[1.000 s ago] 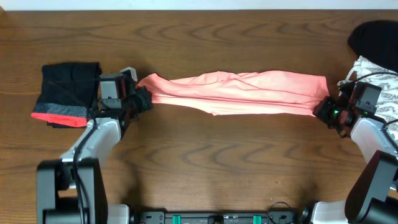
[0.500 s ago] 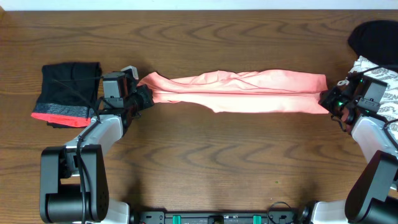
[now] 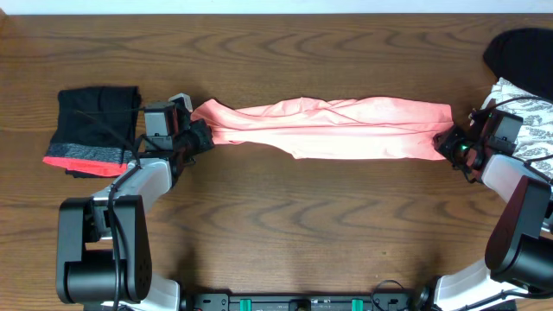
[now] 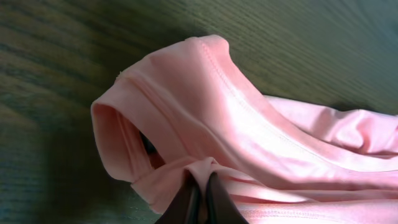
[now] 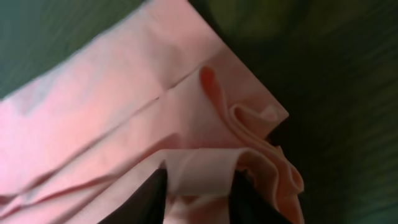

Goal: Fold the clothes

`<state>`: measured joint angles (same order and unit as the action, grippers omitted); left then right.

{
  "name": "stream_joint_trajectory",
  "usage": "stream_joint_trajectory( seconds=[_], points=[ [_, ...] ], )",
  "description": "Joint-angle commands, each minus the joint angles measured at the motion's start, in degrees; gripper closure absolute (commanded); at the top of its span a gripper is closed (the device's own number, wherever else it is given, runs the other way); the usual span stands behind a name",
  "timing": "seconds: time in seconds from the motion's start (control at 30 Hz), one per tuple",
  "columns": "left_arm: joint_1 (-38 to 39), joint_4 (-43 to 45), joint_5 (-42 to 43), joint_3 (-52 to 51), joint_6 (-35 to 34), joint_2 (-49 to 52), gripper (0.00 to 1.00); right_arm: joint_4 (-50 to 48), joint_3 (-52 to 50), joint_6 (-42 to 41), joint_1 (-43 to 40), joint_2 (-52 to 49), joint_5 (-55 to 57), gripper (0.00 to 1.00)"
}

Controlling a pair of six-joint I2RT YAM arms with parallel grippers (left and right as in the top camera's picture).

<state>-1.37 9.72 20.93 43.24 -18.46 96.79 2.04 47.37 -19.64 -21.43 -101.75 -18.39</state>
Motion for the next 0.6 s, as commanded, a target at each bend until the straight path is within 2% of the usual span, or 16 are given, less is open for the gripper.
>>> stream_joint_trajectory(
  seconds=[0.0,0.17,0.3,0.33,0.4,0.43,0.57],
  points=[
    [-0.44,0.24,-1.07,1.25,-0.31,0.68,0.94,-1.03,1.25,-0.09,-0.26,-0.46,0.7,0.61],
    [-0.44,0.26,-1.07,1.25,-0.28,0.66,0.94,-0.7,2.29,-0.07,-0.26,-0.09,-3.1,0.49],
    [-0.44,0.26,-0.44,1.27,-0.22,-0.72,0.91,1.86,4.04,0.74,-0.26,1.25,-5.42,0.45],
    [-0.44,0.28,-0.42,1.27,0.24,-1.55,0.84,3.19,4.9,2.23,-0.26,2.05,-6.25,0.44],
    [-0.46,0.26,-0.44,1.31,1.07,-3.5,0.6,6.95,6.84,4.57,-0.24,3.87,-6.49,0.43],
    [-0.44,0.28,-0.46,1.31,1.4,-4.66,0.53,9.01,7.89,5.86,-0.24,4.83,-6.49,0.43],
    [-0.44,-0.07,-0.5,1.31,2.08,-9.6,0.41,17.94,12.31,10.21,-0.24,9.51,-6.4,0.43]
  ],
)
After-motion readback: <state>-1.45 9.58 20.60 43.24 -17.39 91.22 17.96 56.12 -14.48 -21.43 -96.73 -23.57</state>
